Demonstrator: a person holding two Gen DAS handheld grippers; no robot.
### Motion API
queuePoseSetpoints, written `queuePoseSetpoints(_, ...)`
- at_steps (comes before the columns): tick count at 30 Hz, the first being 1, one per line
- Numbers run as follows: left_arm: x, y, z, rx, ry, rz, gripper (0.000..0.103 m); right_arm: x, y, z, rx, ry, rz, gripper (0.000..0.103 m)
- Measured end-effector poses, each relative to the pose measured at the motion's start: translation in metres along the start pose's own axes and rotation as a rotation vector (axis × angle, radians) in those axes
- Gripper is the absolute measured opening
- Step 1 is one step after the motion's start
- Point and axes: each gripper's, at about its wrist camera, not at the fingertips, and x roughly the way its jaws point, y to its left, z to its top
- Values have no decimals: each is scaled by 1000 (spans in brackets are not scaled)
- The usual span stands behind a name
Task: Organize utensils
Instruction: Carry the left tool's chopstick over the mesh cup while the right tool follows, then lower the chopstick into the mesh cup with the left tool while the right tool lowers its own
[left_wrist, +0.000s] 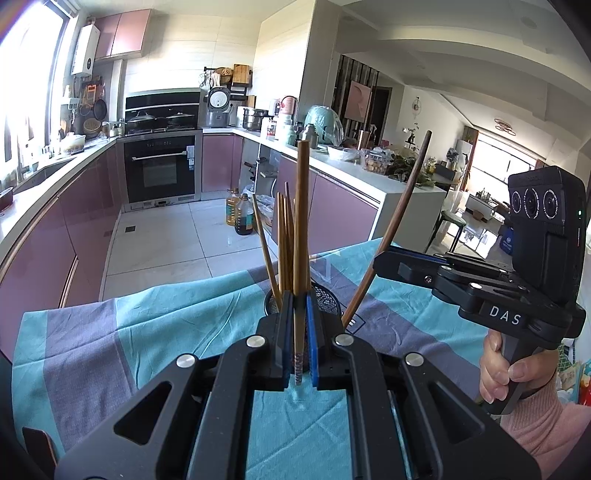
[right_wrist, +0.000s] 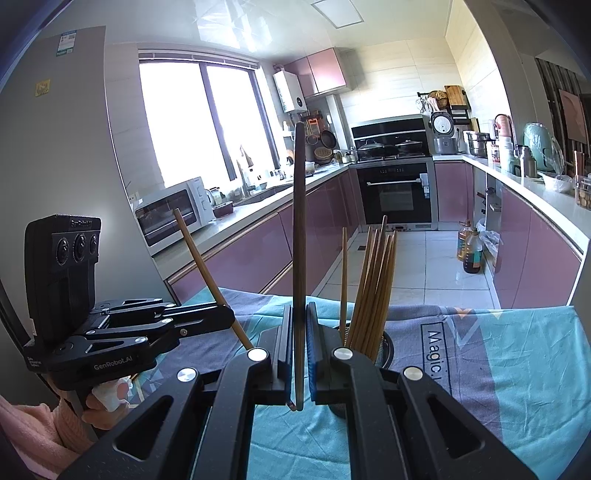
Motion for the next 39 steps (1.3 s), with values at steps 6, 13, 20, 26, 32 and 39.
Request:
queuePoseSetpoints(6,-3,-2,6,7,-17,-2,8,-4,-1,7,-8,-16,-9,6)
queuePoseSetpoints(13,-7,-3,12,18,-40,0,8,-7,-3,13,-15,-35,-16,6)
queuePoseSetpoints(20,-10,-4,18,16,-54,-10,8,-8,-2,16,-21,-42,-16,6)
queuePoseSetpoints(26,-14,-4,22,14,-63,-8,8,-6,-3,17,-20,-44,-13,6)
queuePoseSetpoints(32,-17,-5,26,10,-79,-4,8,-7,-7,20,-10,-52,-12,6)
queuePoseSetpoints(39,-16,-8,32,11,-88,-5,8,-9,-9,20,-8,-66,-19,6)
